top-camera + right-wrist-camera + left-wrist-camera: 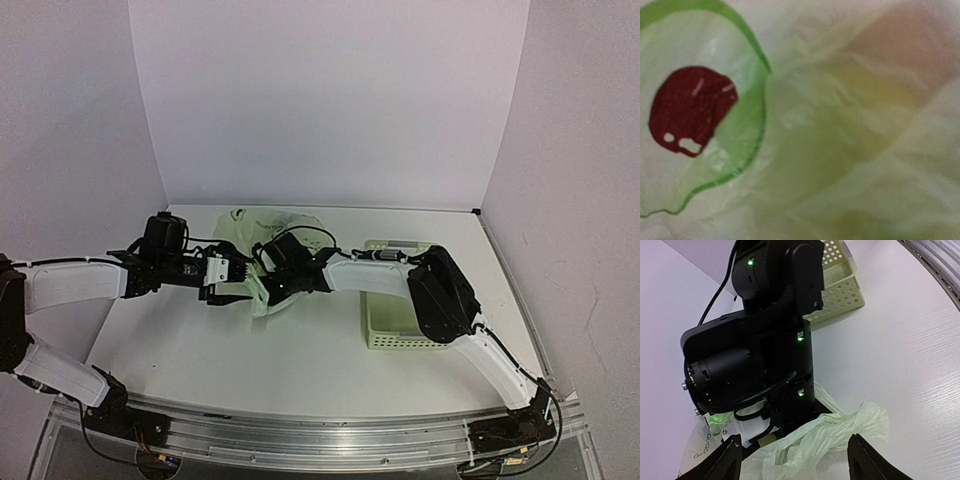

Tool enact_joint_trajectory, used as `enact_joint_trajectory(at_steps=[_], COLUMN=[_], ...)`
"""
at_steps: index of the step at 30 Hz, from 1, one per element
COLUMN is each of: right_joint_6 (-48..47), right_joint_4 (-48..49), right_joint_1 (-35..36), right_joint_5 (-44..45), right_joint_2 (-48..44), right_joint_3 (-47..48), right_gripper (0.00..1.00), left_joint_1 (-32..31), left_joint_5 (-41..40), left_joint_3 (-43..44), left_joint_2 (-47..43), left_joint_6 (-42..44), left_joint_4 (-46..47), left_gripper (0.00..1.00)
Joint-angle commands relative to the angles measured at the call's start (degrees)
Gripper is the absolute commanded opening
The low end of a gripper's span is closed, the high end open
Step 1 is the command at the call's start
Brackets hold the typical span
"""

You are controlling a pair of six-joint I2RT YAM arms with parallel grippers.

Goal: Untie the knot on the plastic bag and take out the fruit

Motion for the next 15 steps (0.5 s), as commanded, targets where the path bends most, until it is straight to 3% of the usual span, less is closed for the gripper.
enact_joint_trajectory(at_steps=[1,10,15], right_joint_6=[-0.2,-1.2,-1.5], right_joint_4=[0.7,6.5,9.1], right_joint_1=[0.1,0.1,0.1], right_joint_5=[0.8,0.8,-0.6], right_joint_2=[1.4,-2.0,-6.7], right_joint_3=[3.0,-1.7,-6.4], right_gripper=[0.60,0.33,0.28], left_joint_1=[-0.1,-1.3,-2.4], left_joint_5=[2.9,5.2,5.2], left_joint_3=[1.2,1.9,2.2], left_joint_2=[2.3,5.4,7.1], left_joint_6=[6.3,11.8,17.9], left_joint_4=[-2.8,-3.9,-3.3], left_gripper=[0.75,0.77,0.73])
